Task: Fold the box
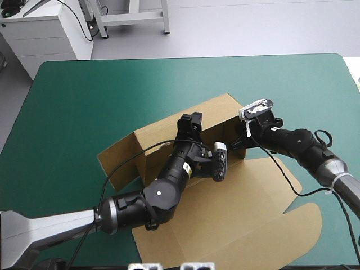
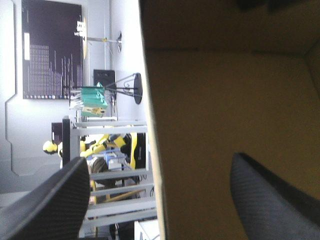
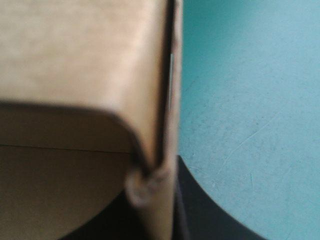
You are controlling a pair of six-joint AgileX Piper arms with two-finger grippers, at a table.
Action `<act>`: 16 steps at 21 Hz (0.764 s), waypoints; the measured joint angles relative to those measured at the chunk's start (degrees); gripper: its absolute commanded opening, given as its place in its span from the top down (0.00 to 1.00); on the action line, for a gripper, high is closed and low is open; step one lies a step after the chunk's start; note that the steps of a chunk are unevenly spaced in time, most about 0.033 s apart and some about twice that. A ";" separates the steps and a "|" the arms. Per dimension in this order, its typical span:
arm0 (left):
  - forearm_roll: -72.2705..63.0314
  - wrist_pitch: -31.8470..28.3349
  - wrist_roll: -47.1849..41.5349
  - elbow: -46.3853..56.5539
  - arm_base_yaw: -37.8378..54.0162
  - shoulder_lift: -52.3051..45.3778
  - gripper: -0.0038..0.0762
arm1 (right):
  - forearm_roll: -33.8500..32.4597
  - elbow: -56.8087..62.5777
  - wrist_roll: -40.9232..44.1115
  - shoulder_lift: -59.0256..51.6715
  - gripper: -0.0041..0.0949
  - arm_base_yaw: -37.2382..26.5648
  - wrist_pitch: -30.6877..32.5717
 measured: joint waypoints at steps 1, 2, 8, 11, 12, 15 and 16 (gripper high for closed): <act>-0.07 0.57 -0.07 0.00 -1.84 -0.79 0.27 | -0.05 0.00 0.00 0.00 0.97 0.02 0.06; -0.07 1.44 -0.07 0.00 -4.13 -1.90 0.30 | -0.04 0.00 0.00 0.00 0.97 0.02 0.06; -0.30 5.12 2.39 0.00 -8.81 -6.03 0.93 | -0.04 0.00 0.00 -0.05 0.97 0.02 0.06; -2.10 3.36 4.54 -0.05 -8.81 -8.03 0.93 | -0.04 0.00 0.00 -0.05 0.97 0.02 0.06; -3.64 2.68 5.30 -0.29 -8.81 -8.39 0.93 | -0.04 0.00 0.00 -0.05 0.97 0.02 0.06; -13.52 1.24 11.71 -3.31 -8.07 -9.05 0.93 | -0.04 0.00 0.00 -0.05 0.97 0.02 0.00; -21.52 1.58 18.42 -6.70 -6.82 -9.05 0.93 | -0.04 0.00 0.00 -0.05 0.97 0.02 0.00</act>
